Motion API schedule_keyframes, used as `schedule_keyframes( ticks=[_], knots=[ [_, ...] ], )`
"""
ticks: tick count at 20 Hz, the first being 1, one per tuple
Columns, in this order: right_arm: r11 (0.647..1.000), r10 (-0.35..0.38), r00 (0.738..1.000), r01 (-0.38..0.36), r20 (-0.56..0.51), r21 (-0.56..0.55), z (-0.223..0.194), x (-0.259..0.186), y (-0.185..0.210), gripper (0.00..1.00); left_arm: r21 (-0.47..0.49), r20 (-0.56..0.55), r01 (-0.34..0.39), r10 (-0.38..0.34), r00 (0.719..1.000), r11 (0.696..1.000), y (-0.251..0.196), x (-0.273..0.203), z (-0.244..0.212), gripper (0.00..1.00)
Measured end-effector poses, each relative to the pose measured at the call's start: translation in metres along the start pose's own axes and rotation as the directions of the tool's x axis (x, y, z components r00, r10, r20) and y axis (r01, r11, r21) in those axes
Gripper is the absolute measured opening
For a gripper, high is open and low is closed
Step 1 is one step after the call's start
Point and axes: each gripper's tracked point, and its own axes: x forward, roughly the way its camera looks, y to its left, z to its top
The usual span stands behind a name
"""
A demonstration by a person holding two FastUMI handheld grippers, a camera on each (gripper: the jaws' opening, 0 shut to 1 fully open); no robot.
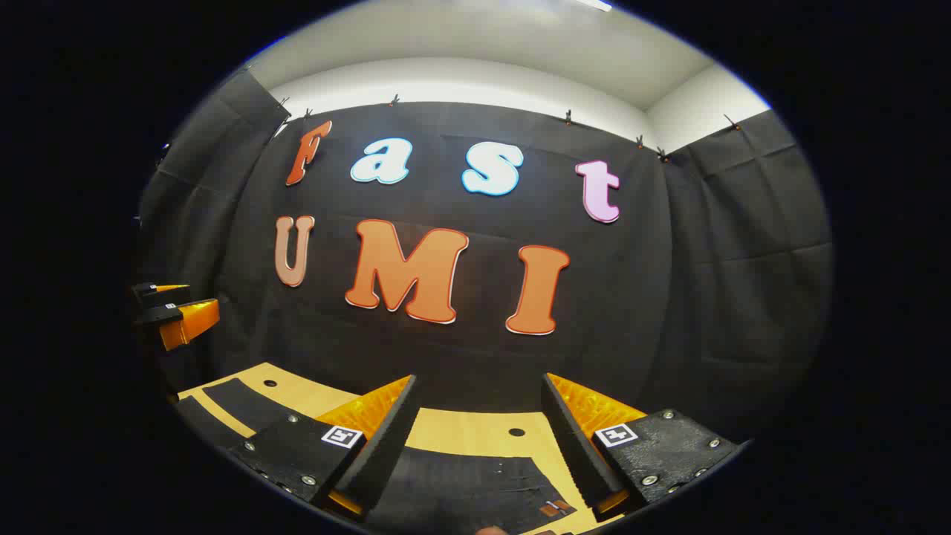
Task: Grasp the waist and the cuffs of the jeans and fold them to make the two legs overlap; first hold the waist and fold one-third of the jeans toward the cuffs, then hold the cuffs and fold the remaining one-third in the same direction to finish folding.
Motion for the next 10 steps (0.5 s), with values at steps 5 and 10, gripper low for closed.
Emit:
schedule_keyframes(
  ticks=[5,10],
  knots=[
    [0.999,0.040,0.999,-0.040,-0.010,0.004,-0.019,0.024,-0.003,0.98,0.063,0.011,-0.048,0.047,0.999,0.997,-0.007,-0.005,-0.009,0.97],
    [0.999,0.050,0.999,-0.050,0.000,-0.017,-0.022,0.030,0.011,0.94,0.081,0.005,-0.037,0.037,0.999,0.996,-0.015,0.009,-0.022,1.00]
  ],
)
